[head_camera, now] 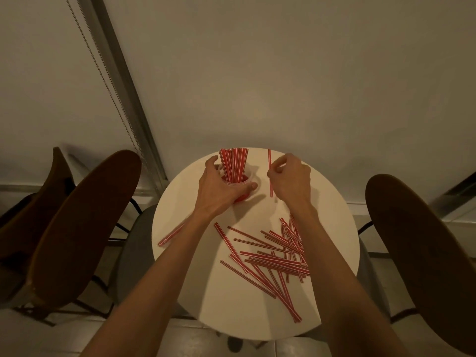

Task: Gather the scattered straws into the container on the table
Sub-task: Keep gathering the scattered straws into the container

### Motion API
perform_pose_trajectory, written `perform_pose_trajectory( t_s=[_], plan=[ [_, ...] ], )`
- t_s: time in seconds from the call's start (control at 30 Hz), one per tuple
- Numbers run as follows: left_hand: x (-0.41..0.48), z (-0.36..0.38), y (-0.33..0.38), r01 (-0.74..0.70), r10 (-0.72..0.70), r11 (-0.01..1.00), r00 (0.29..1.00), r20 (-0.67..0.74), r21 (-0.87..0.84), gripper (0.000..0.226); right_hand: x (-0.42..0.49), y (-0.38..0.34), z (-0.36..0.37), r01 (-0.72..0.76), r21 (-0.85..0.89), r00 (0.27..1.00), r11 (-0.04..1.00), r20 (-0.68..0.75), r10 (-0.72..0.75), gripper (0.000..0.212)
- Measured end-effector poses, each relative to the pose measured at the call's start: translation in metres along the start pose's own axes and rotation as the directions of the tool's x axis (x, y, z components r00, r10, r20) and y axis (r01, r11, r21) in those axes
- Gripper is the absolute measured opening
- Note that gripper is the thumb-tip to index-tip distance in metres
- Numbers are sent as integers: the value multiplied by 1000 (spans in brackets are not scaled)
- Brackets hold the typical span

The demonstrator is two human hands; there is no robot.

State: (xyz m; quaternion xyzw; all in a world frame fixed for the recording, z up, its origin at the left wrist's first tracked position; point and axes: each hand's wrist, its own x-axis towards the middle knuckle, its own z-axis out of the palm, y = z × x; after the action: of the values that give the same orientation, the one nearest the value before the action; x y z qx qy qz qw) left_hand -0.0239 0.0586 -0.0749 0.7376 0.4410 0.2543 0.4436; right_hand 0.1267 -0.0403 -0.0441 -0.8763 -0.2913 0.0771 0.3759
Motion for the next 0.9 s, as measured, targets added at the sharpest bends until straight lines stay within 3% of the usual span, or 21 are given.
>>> perform_pose_trajectory(
  t_s=[0.17, 0.3, 0.5, 0.63, 0.73, 0.9],
  plan=[
    [-3, 0, 2, -32, 32, 999, 999, 5, 24, 106, 5, -23, -14, 112, 422, 990, 900, -129, -62, 13],
    [-8, -1, 4, -30, 30, 998, 1000, 0, 55, 104, 4, -37, -12, 117, 524, 992, 844, -107, -71, 12],
    [-17, -2, 9, -61, 60, 996, 998, 24, 58, 103, 3, -29, 1, 218, 160, 973, 963, 36, -226, 7],
    [-19, 1, 10, -60, 58, 996, 998, 31, 63, 104, 0, -21, -2, 242, 67, 961, 968, 122, -249, 12],
    [-20, 1, 11, -75, 73, 995, 997, 38, 70, 106, 0, -8, -13, 213, -20, 968, 977, 143, -208, 15],
    [-26, -3, 10, -97, 93, 993, 994, 58, 63, 114, -4, 32, -38, 123, -408, 951, 905, 308, 9, 34]
  ],
)
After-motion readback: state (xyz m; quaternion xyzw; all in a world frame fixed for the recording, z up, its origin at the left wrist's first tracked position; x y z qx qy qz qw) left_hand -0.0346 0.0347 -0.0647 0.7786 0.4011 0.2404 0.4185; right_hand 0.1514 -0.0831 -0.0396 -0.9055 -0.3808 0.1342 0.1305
